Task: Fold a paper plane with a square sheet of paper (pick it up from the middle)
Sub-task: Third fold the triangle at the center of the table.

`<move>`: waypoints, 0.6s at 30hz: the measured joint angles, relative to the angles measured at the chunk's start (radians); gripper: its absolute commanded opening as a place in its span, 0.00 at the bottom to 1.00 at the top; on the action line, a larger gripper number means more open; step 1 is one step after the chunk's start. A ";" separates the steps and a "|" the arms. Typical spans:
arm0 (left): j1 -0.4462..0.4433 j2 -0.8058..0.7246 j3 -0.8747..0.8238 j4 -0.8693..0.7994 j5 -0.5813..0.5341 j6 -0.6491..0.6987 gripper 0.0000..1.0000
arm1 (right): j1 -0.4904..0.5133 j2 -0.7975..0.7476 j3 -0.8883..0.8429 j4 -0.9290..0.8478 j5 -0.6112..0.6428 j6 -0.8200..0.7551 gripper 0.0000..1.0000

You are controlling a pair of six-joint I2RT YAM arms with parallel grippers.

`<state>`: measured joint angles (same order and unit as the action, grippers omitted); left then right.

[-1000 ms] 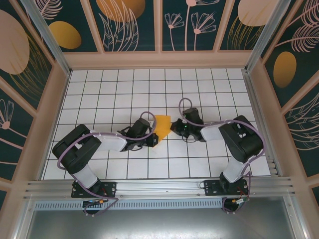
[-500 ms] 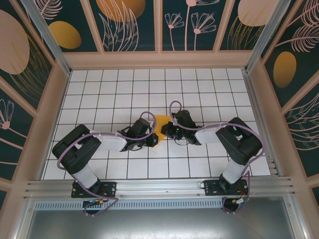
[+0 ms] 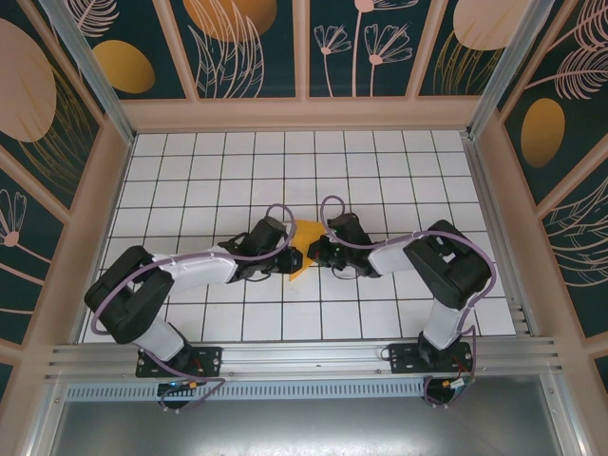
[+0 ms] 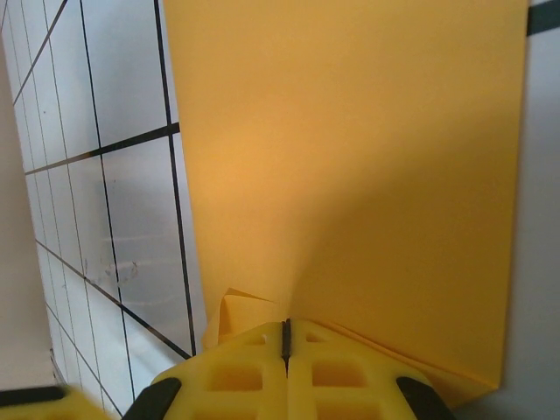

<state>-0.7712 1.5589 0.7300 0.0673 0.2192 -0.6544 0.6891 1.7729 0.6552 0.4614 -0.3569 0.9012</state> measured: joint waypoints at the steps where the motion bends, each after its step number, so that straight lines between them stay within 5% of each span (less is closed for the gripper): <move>1: 0.000 -0.006 0.004 0.005 0.016 -0.011 0.19 | 0.000 0.000 0.000 0.000 0.000 0.000 0.00; 6: 0.001 0.005 -0.014 0.071 0.112 -0.101 0.17 | 0.000 0.000 0.000 0.000 0.000 0.003 0.00; 18: 0.001 0.103 -0.119 0.204 0.142 -0.216 0.16 | 0.000 0.001 0.005 -0.009 0.002 0.003 0.00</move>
<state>-0.7704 1.6623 0.6109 0.2710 0.3614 -0.8707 0.6891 1.7741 0.6598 0.4522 -0.3553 0.9043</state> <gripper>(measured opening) 0.164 0.061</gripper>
